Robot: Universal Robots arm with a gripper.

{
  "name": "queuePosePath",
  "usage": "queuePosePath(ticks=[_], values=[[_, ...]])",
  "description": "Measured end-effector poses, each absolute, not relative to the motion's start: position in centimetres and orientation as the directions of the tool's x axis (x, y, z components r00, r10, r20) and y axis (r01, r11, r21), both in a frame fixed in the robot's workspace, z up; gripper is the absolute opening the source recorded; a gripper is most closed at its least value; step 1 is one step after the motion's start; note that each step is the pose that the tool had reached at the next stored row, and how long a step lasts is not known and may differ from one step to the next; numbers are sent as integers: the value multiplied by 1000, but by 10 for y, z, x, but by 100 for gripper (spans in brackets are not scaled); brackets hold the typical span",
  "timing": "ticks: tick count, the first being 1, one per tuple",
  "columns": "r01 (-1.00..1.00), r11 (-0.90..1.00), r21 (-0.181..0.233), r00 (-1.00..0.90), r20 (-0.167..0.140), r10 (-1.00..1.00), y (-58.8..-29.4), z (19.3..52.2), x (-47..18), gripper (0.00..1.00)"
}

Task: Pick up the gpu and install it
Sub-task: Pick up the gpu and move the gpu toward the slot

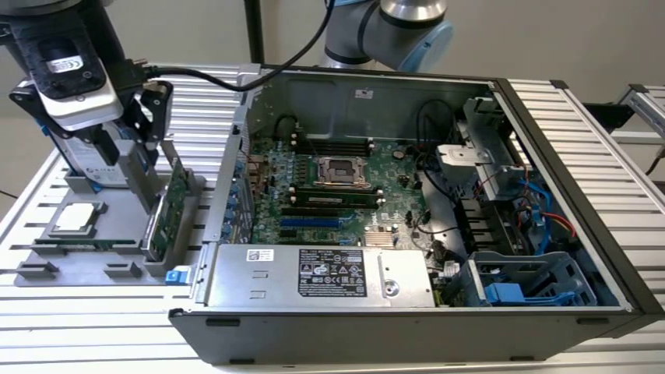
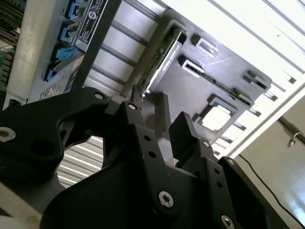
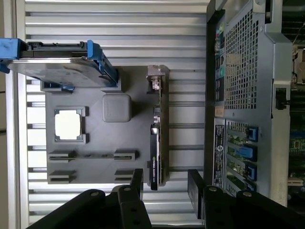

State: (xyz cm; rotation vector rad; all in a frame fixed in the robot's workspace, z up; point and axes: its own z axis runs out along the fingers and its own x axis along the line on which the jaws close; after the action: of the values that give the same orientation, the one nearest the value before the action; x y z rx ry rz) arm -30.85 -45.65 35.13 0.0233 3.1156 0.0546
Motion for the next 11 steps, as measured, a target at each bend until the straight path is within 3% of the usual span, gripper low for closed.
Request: queuePosePath(ticks=[11], values=[[15, 1000, 26, -999, -29, 16, -456, 345, -310, 100]])
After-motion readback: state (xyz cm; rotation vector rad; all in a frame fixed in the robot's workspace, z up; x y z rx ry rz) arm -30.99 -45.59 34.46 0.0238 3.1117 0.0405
